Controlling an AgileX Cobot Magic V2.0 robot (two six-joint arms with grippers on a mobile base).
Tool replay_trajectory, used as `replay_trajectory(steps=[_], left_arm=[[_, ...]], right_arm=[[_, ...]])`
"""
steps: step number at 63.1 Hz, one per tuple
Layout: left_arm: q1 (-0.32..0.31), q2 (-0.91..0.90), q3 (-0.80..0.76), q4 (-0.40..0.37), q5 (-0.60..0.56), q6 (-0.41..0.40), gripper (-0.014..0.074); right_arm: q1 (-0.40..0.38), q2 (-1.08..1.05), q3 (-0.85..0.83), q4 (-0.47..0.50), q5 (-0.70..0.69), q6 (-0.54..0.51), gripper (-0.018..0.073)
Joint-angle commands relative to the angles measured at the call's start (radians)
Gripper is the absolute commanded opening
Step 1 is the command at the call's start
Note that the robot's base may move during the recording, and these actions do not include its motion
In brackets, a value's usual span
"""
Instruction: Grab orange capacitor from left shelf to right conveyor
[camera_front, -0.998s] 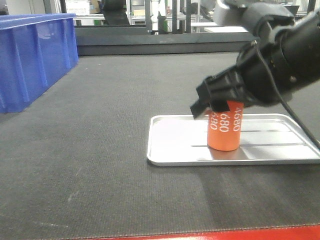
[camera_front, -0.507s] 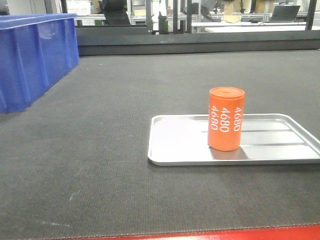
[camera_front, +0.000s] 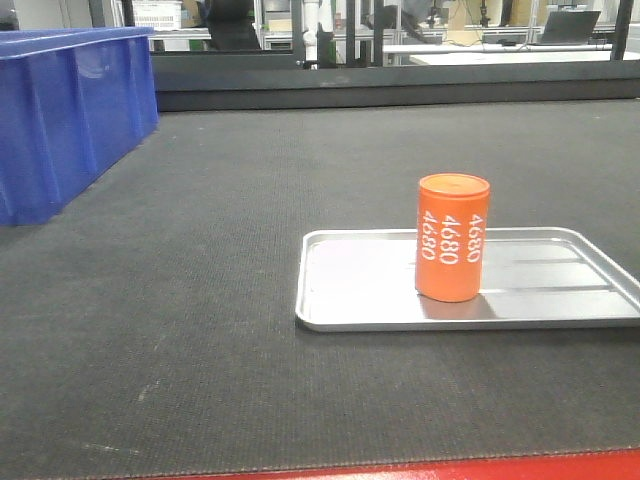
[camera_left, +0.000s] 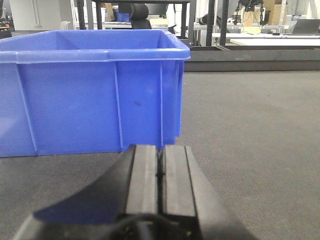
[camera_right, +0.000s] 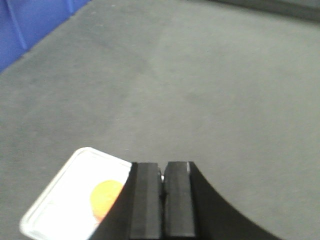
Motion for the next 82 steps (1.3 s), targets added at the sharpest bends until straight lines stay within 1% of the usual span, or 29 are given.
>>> replay_trajectory(steps=[1, 4, 7, 11, 14, 16, 19, 21, 30, 35, 40, 45, 51, 61, 69, 76, 79, 82], left_arm=[[-0.006, 0.010, -0.008, -0.005, -0.083, 0.000, -0.0105], [-0.006, 0.010, -0.008, -0.005, -0.083, 0.000, -0.0105], [-0.006, 0.010, -0.008, -0.005, -0.083, 0.000, -0.0105], [-0.006, 0.010, -0.008, -0.005, -0.083, 0.000, -0.0105], [-0.006, 0.010, -0.008, -0.005, -0.083, 0.000, -0.0105], [-0.006, 0.010, -0.008, -0.005, -0.083, 0.000, -0.0105], [-0.006, 0.010, -0.008, -0.005, -0.083, 0.000, -0.0105], [-0.006, 0.010, -0.008, -0.005, -0.083, 0.000, -0.0105], [-0.006, 0.010, -0.008, -0.005, -0.083, 0.000, -0.0105], [-0.006, 0.010, -0.008, -0.005, -0.083, 0.000, -0.0105], [-0.006, 0.010, -0.008, -0.005, -0.083, 0.000, -0.0105], [-0.006, 0.010, -0.008, -0.005, -0.083, 0.000, -0.0105], [-0.006, 0.010, -0.008, -0.005, -0.083, 0.000, -0.0105], [-0.006, 0.010, -0.008, -0.005, -0.083, 0.000, -0.0105], [-0.006, 0.010, -0.008, -0.005, -0.083, 0.000, -0.0105], [-0.006, 0.010, -0.008, -0.005, -0.083, 0.000, -0.0105], [-0.006, 0.010, -0.008, -0.005, -0.083, 0.000, -0.0105], [-0.006, 0.010, -0.008, -0.005, -0.083, 0.000, -0.0105]], right_arm=[[-0.015, -0.017, -0.038, -0.112, -0.068, -0.011, 0.0052], [-0.040, -0.017, -0.038, -0.160, -0.067, 0.002, 0.0052], [-0.084, -0.020, -0.032, -0.177, -0.070, 0.027, 0.0052], [-0.171, -0.057, -0.017, -0.178, -0.083, 0.074, 0.0052], [-0.244, -0.082, 0.011, -0.178, -0.114, 0.138, 0.0052], [-0.280, -0.111, 0.039, -0.178, -0.138, 0.170, 0.0052], [-0.339, -0.170, 0.100, -0.178, -0.195, 0.228, 0.0052], [-0.369, -0.213, 0.149, -0.178, -0.237, 0.248, 0.0052], [-0.475, -0.421, 0.405, -0.178, -0.423, 0.267, 0.0052], [-0.525, -0.516, 0.534, -0.177, -0.480, 0.272, 0.0052], [-0.565, -0.610, 0.659, -0.174, -0.502, 0.294, 0.0052], [-0.586, -0.695, 0.756, -0.174, -0.511, 0.317, 0.0052], [-0.586, -0.766, 0.827, -0.174, -0.510, 0.318, 0.0052], [-0.586, -0.780, 0.852, -0.174, -0.515, 0.329, 0.0052], [-0.586, -0.780, 0.852, -0.174, -0.604, 0.332, 0.0052], [-0.586, -0.779, 0.877, -0.170, -0.751, 0.342, 0.0052], [-0.581, -0.787, 0.888, -0.137, -0.779, 0.341, 0.0052], [-0.570, -0.806, 0.892, -0.108, -0.774, 0.335, 0.0052]])
